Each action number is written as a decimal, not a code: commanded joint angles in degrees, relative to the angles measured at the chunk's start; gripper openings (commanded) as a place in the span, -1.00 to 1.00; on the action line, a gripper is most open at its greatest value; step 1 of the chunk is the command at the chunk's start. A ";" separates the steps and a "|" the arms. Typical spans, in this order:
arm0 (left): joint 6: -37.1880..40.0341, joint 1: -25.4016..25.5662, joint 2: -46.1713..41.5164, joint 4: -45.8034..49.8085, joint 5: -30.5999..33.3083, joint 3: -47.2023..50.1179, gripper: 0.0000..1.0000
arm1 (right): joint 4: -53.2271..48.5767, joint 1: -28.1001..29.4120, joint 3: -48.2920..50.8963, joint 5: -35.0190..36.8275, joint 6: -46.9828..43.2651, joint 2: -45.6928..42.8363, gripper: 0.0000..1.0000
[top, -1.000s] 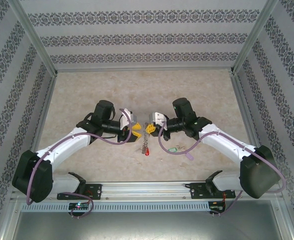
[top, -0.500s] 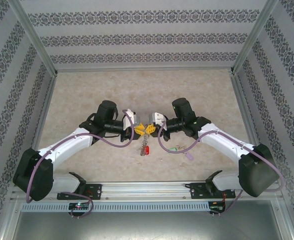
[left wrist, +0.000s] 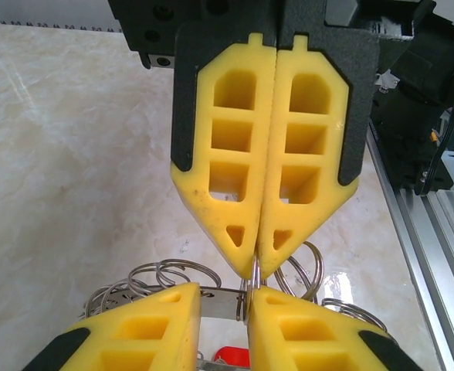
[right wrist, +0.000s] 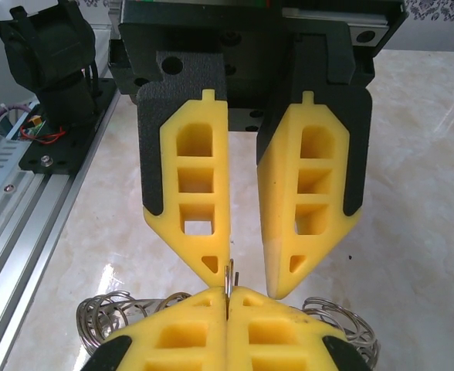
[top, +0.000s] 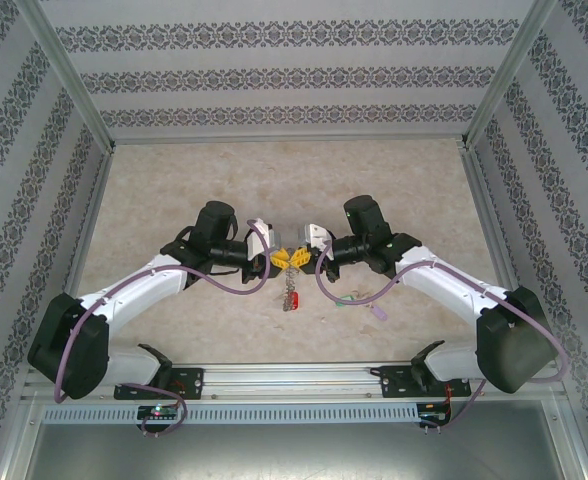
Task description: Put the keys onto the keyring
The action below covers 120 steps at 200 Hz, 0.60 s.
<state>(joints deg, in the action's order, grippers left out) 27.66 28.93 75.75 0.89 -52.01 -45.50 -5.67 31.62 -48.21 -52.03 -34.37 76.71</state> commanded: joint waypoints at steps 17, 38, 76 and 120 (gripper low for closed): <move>2.03 1.02 1.00 0.56 -0.13 -2.10 -0.64 | 3.20 -0.07 -1.01 -3.62 1.59 0.20 -1.00; 2.39 0.97 1.02 0.88 0.07 -2.10 -0.68 | 3.33 -0.15 -0.83 -3.65 1.85 0.12 -1.00; 2.05 1.12 0.72 -0.44 0.43 -1.89 -1.00 | 3.18 -0.06 -0.75 -3.45 2.03 0.20 -1.00; 2.78 1.09 -1.11 -1.93 2.71 -0.43 -1.00 | 2.22 -0.11 -0.09 -0.20 1.56 -0.24 -0.95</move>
<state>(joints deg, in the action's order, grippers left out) 28.77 29.30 76.18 0.97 -51.48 -46.04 -4.43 31.33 -48.21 -51.48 -32.75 76.82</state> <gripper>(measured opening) 0.058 0.061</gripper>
